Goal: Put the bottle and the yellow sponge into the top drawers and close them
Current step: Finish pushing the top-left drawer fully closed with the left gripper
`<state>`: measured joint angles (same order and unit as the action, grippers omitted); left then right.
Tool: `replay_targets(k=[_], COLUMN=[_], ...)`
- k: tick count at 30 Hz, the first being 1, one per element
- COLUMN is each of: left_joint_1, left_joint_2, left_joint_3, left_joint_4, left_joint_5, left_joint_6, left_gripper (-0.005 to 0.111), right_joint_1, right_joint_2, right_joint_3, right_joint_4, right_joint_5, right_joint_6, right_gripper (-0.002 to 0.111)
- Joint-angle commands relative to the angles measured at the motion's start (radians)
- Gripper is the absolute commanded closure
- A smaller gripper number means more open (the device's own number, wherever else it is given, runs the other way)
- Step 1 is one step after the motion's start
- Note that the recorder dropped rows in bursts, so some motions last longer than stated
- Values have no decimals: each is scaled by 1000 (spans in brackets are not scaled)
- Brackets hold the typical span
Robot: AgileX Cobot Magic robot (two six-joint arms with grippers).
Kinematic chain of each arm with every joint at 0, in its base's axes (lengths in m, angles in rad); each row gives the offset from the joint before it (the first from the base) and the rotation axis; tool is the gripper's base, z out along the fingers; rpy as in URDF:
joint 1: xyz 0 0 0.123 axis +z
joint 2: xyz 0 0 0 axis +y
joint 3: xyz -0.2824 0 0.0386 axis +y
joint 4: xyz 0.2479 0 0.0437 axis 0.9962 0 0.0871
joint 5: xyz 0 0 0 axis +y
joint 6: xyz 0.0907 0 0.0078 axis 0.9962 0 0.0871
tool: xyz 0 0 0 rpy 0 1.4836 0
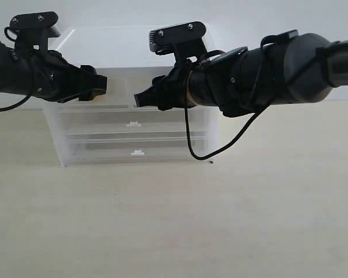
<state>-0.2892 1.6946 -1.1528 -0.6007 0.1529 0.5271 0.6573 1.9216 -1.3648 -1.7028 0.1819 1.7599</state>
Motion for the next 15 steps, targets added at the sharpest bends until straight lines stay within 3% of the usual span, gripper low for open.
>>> replay_targets(k=[1, 7, 15], left_joint_1=[-3, -3, -1], left_joint_2=[49, 80, -13], left_joint_3=[-61, -87, -87], left_joint_4=[-3, -3, 26], left_joint_5=[-19, -17, 171], left_joint_6=[8, 13, 15], left_gripper=[44, 44, 45], right_joint_1=[-10, -10, -10], right_joint_2=[31, 31, 31], right_joint_3=[-31, -31, -31], right_joint_4=[-42, -42, -42], right_joint_5=[-87, -86, -65], right_joint_6=[-10, -10, -20], right_gripper=[60, 60, 60])
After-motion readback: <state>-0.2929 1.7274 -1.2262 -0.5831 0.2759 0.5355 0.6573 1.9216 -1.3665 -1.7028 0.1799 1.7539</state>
